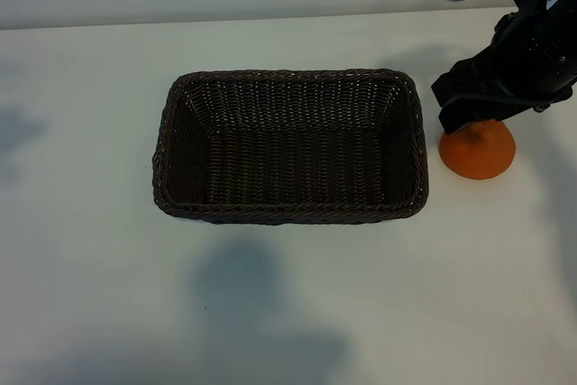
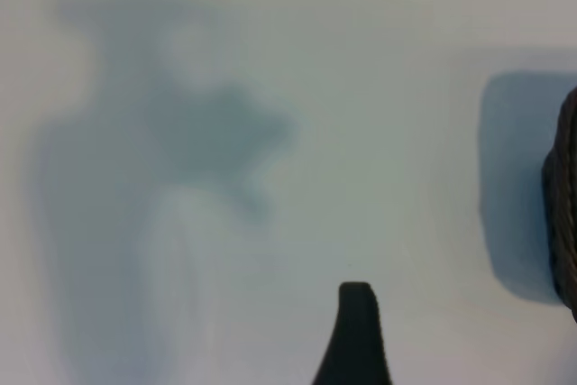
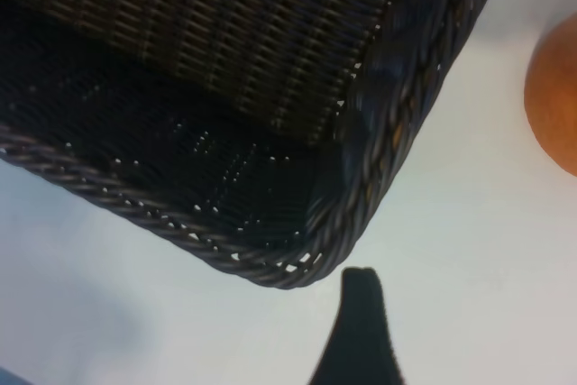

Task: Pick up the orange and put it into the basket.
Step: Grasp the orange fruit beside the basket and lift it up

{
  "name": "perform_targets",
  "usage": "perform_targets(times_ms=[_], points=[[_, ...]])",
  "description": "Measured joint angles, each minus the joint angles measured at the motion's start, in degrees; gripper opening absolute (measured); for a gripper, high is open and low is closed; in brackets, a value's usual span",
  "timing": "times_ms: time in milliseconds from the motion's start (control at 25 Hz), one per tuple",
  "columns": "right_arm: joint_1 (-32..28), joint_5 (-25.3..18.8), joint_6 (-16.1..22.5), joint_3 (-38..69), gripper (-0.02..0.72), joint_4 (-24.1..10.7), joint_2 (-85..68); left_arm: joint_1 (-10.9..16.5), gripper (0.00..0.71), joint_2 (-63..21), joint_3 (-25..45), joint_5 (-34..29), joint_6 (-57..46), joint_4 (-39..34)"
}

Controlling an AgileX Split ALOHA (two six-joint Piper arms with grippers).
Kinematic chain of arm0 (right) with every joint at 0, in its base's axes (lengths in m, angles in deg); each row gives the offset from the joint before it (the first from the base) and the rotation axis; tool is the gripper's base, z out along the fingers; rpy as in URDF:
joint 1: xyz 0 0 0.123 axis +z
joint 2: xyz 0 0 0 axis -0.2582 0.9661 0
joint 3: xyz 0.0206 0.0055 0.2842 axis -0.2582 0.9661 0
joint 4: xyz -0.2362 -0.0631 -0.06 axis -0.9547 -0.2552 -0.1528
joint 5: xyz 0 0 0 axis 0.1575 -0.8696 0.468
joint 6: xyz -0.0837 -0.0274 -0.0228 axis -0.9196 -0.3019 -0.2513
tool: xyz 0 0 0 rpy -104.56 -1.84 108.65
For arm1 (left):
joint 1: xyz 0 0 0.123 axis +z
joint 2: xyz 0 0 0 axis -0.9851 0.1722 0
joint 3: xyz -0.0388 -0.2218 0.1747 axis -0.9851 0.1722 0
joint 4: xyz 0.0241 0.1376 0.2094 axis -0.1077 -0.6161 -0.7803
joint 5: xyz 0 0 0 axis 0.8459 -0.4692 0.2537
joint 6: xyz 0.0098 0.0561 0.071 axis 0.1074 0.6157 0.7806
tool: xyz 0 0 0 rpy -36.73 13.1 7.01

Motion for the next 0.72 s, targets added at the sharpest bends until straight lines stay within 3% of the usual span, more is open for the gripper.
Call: perform_targets(times_ms=[240,480,720], points=[[0.00,0.00,-0.25,0.00,0.547,0.00,0.00,0.00,0.596,-13.91,1.97,-2.13,-1.98,-2.80],[0.00,0.11,-0.37,0.00,0.547,0.00,0.00,0.00,0.596,-28.49,15.97,-0.80,-5.77,-5.92],[0.00,0.11,-0.61,0.00,0.547,0.00,0.00,0.00,0.596,-42.36,27.93,2.43,-6.86,-3.68]])
